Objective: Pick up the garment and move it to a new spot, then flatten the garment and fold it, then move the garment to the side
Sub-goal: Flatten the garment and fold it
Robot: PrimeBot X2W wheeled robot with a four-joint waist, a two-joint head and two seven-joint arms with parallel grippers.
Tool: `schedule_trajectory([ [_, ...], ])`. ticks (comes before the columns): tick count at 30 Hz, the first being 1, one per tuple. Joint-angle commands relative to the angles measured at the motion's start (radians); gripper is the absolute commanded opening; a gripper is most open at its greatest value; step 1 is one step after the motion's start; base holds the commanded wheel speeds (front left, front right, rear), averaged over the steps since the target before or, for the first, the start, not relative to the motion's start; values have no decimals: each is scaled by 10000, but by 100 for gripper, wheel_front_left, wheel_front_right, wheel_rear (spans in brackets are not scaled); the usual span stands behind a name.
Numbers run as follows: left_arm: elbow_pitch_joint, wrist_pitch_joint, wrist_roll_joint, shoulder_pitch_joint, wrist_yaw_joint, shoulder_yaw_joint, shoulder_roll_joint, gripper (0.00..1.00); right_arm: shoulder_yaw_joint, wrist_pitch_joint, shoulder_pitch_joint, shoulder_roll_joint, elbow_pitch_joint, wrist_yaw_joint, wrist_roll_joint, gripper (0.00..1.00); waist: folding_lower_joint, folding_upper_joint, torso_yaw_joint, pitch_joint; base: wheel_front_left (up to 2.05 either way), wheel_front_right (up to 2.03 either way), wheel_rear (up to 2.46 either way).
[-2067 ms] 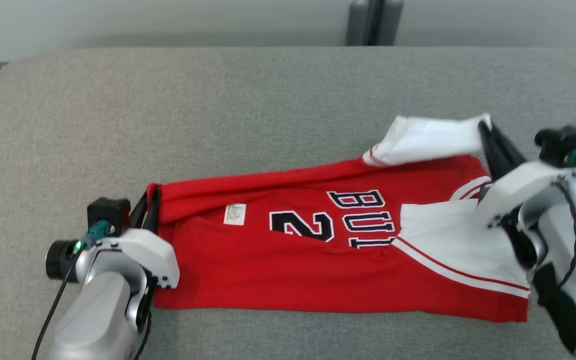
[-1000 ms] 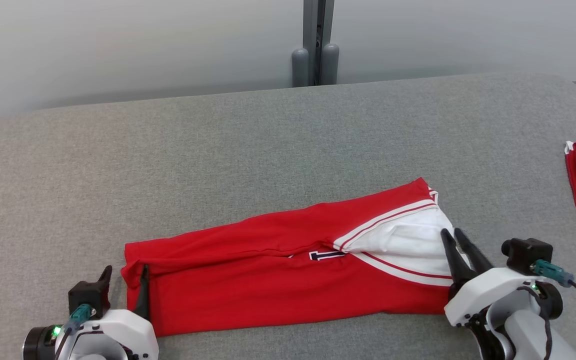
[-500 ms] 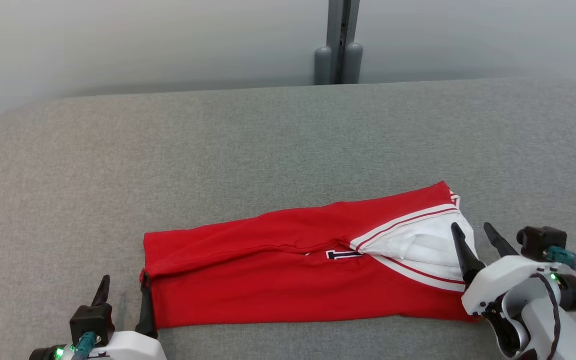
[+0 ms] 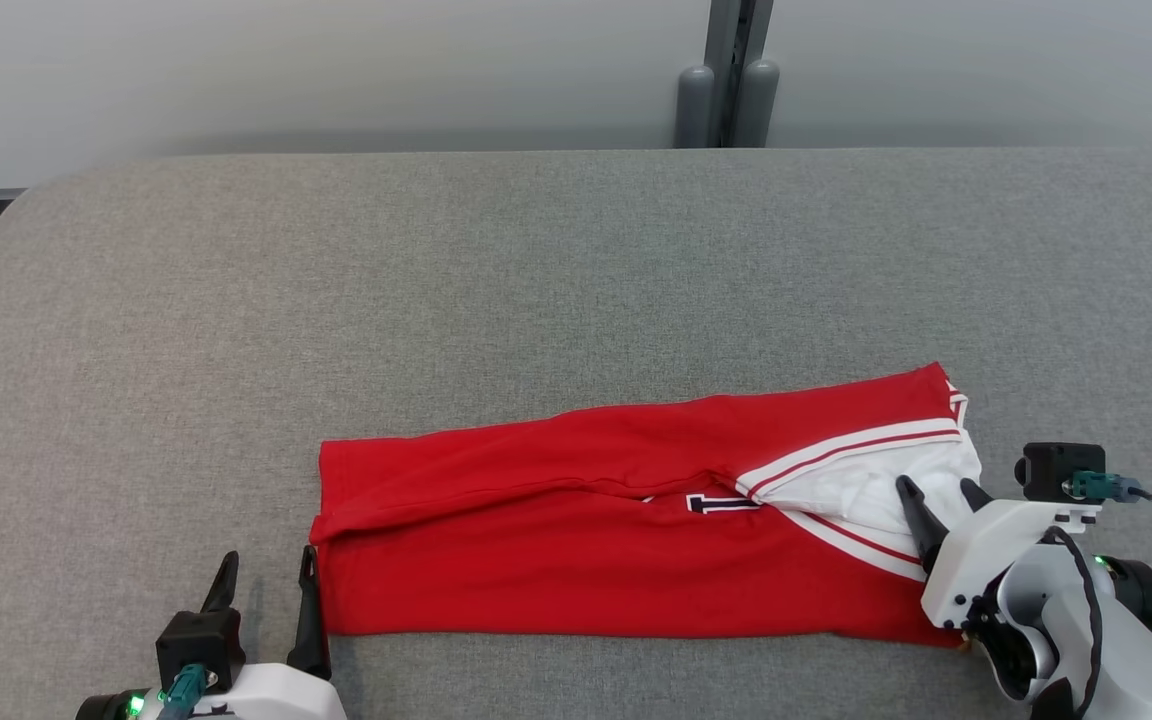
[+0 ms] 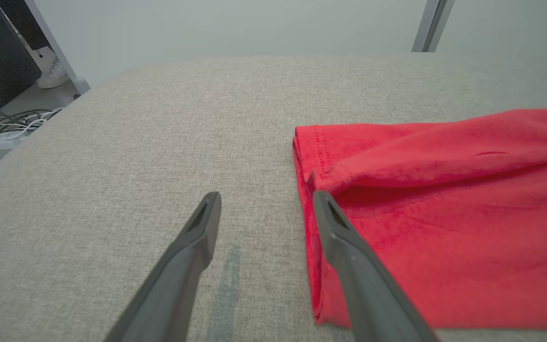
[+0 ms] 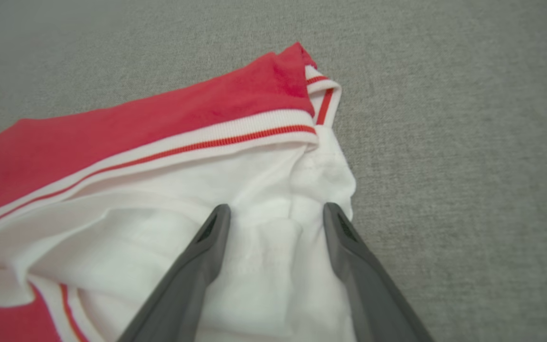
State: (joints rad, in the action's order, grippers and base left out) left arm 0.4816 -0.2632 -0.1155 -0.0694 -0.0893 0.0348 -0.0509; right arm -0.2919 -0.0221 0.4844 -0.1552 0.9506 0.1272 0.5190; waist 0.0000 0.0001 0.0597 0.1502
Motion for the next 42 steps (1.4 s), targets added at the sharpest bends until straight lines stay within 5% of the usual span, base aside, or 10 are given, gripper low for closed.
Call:
schedule_trajectory([
  [1,3,-14,-4,-139,39,-54,-23,100,-336,422,-423,346,309,69,87,37,0,-1,11,9,0,0,0],
  [2,10,-14,2,-141,55,-60,-19,100,-429,396,-433,320,292,69,125,0,0,-1,16,11,0,0,0],
  [18,268,-14,-317,0,245,169,-16,100,-283,-1629,243,-135,-271,33,715,0,0,-1,-151,-246,0,0,0],
  [32,391,-14,-682,50,146,892,-24,100,-2695,-213,-524,-230,-3896,35,2334,0,0,-1,197,-477,0,0,0],
  [42,-54,-14,-624,-99,107,1494,-18,100,-3580,266,-502,67,-4404,35,2758,0,0,-1,1437,-516,0,0,0],
])
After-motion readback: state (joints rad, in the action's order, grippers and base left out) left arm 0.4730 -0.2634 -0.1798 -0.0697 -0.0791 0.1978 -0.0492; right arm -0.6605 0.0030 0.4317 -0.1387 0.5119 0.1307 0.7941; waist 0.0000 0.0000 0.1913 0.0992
